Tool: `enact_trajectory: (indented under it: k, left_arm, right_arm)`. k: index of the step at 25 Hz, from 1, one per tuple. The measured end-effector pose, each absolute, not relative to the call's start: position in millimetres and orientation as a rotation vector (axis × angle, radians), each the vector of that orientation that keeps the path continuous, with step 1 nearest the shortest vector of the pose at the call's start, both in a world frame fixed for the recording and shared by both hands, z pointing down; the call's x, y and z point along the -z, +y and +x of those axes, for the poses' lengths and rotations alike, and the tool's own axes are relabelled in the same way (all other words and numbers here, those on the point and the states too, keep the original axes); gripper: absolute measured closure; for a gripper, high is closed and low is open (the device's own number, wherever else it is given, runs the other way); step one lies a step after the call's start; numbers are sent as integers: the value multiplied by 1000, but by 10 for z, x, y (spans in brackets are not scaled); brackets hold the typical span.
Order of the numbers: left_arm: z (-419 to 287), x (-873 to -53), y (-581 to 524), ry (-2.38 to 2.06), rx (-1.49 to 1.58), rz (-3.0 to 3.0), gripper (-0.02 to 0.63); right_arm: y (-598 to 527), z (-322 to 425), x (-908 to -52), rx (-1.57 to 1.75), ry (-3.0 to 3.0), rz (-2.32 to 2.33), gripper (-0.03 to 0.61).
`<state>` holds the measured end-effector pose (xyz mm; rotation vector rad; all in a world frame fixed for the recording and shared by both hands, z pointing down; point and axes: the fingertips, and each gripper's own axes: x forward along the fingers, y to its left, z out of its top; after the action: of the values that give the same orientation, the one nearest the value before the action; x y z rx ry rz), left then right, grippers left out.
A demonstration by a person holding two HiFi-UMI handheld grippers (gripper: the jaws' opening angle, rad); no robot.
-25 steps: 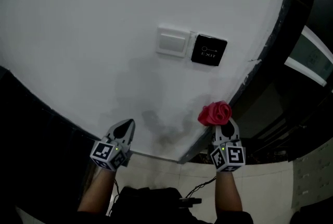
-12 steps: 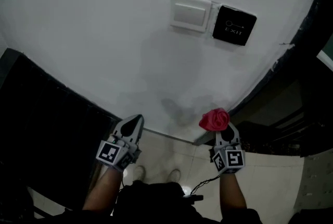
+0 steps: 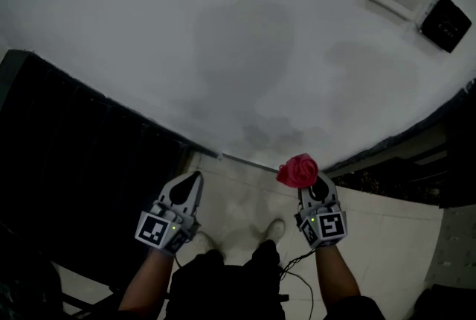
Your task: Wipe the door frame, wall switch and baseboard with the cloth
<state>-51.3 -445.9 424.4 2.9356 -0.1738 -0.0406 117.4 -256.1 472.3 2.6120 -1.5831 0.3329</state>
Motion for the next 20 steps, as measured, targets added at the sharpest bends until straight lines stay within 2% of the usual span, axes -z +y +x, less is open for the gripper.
enact_trajectory:
  k: [4,9,16,20]
  left_arm:
    - [-872,-5071,-4932,-231,-65,2914,623]
    - [-1030,-6612,-5219,-303,-145,2914,623]
    - [-636,-8866,-5050,-87,-87,2967,623]
    - [-342,-9428,-5105,18,-157,2977,621]
  right_arm:
    - [-3448,863,-5827,-469,-1735,2515,517]
    - [-4115,649,-7764,-605,-1786,2287,517]
    - [-4650,771,-10643,-530,-1754,1965,517]
    - [-5009,946,-11766,-542,-1725,1959,517]
